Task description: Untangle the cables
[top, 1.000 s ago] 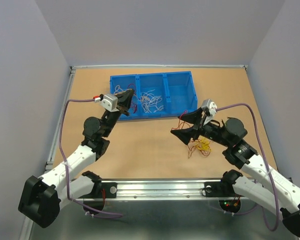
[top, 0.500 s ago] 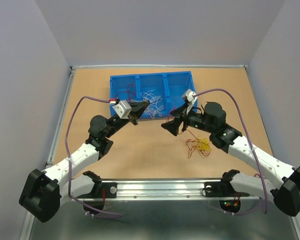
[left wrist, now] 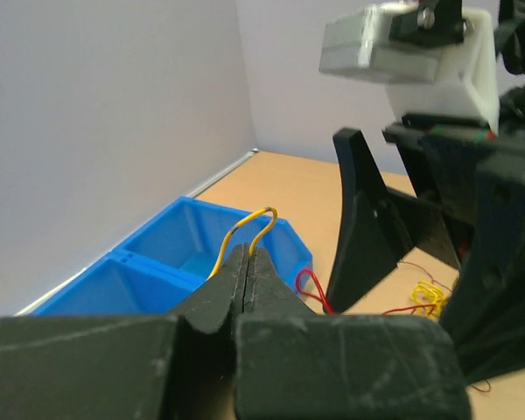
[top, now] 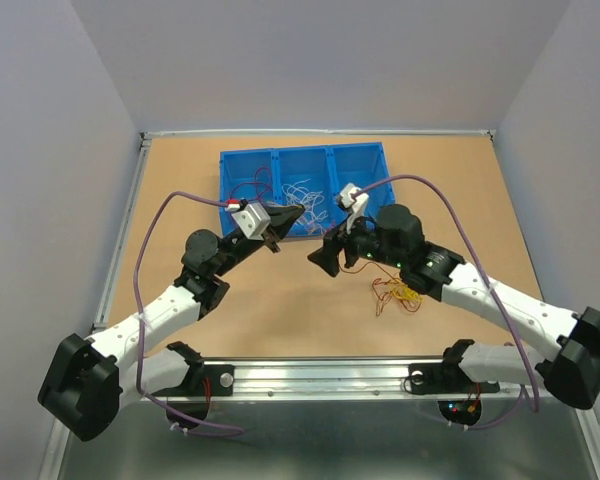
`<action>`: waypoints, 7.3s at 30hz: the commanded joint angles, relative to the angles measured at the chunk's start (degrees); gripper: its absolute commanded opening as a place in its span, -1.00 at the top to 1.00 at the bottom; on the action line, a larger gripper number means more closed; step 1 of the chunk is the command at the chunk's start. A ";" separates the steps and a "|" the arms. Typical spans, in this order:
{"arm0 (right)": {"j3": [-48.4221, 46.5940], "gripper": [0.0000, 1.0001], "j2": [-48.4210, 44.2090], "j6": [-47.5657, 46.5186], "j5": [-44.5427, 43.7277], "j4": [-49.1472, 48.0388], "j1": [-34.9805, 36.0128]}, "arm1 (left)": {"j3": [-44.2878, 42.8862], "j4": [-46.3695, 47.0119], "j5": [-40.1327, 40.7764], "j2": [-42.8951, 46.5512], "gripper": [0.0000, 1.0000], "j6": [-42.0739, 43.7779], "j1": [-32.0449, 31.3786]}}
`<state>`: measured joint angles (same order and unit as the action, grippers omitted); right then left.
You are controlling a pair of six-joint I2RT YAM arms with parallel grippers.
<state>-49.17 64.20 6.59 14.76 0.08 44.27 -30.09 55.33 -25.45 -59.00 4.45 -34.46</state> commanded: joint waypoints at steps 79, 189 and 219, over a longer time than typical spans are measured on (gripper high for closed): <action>-10.66 0.99 23.91 -3.87 -36.03 -26.97 -14.82 | -11.04 -13.22 -4.43 -9.72 -0.78 9.43 -2.81; -15.27 -0.60 20.02 6.24 -44.21 2.82 -13.69 | -18.42 -24.03 2.26 -20.79 -0.79 16.03 -8.17; 5.92 -0.75 -20.43 11.43 -41.66 2.82 -13.60 | -40.13 -43.90 3.74 -51.56 -0.62 20.95 -22.67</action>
<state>-44.49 44.58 17.78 -27.59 5.28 30.76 -66.74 13.82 -21.15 -109.49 24.38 -55.68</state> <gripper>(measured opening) 0.875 0.820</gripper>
